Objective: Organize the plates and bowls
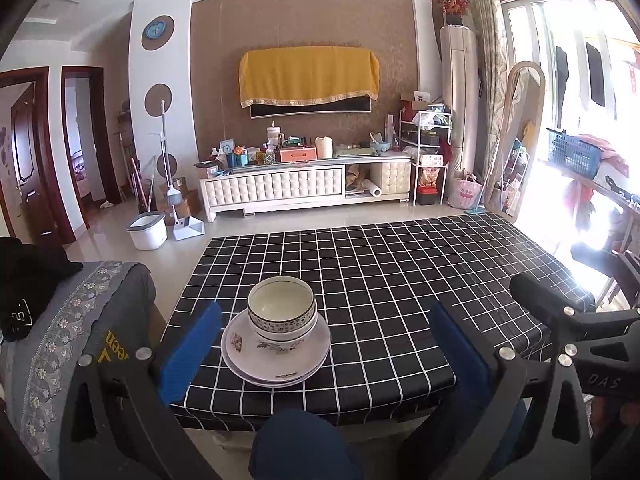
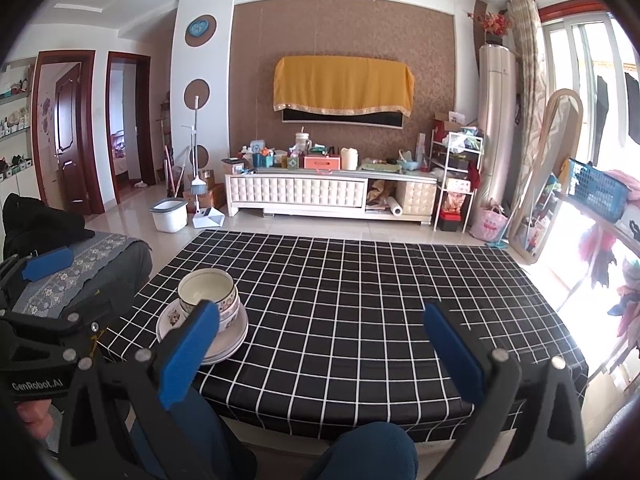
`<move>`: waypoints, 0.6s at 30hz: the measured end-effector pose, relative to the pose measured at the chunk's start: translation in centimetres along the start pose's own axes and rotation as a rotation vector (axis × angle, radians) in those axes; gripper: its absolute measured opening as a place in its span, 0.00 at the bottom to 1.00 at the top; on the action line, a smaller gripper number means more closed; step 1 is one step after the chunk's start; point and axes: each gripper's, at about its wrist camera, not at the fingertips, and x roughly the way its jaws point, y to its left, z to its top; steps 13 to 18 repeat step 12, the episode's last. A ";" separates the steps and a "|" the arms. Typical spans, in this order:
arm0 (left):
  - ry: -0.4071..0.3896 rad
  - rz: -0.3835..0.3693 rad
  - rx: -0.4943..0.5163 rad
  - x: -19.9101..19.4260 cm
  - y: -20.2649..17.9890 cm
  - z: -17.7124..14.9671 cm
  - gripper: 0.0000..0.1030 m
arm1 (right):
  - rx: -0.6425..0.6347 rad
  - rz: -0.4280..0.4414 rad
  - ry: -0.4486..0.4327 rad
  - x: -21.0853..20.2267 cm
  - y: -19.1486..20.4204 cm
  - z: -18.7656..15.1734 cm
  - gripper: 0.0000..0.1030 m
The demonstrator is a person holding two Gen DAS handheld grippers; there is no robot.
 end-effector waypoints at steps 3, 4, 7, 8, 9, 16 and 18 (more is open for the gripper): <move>0.002 0.000 0.001 0.0 -0.1 0.0 1.00 | 0.003 -0.002 0.004 0.1 -0.2 0.0 1.00; 0.003 0.000 0.002 0.0 -0.2 0.0 1.00 | 0.004 -0.003 0.005 0.1 -0.2 0.0 1.00; 0.006 0.003 0.004 0.2 -0.2 0.0 1.00 | 0.006 -0.004 0.010 0.2 -0.2 -0.1 1.00; 0.008 0.002 0.003 0.2 -0.2 0.0 1.00 | 0.006 -0.004 0.011 0.2 -0.2 -0.1 1.00; 0.009 0.000 0.002 0.3 -0.2 0.0 1.00 | 0.006 -0.003 0.011 0.2 -0.2 -0.2 1.00; 0.012 -0.002 0.002 0.3 -0.2 -0.2 1.00 | 0.005 -0.003 0.014 0.2 -0.1 -0.2 1.00; 0.012 -0.002 0.002 0.3 -0.2 -0.2 1.00 | 0.005 -0.003 0.014 0.2 -0.1 -0.2 1.00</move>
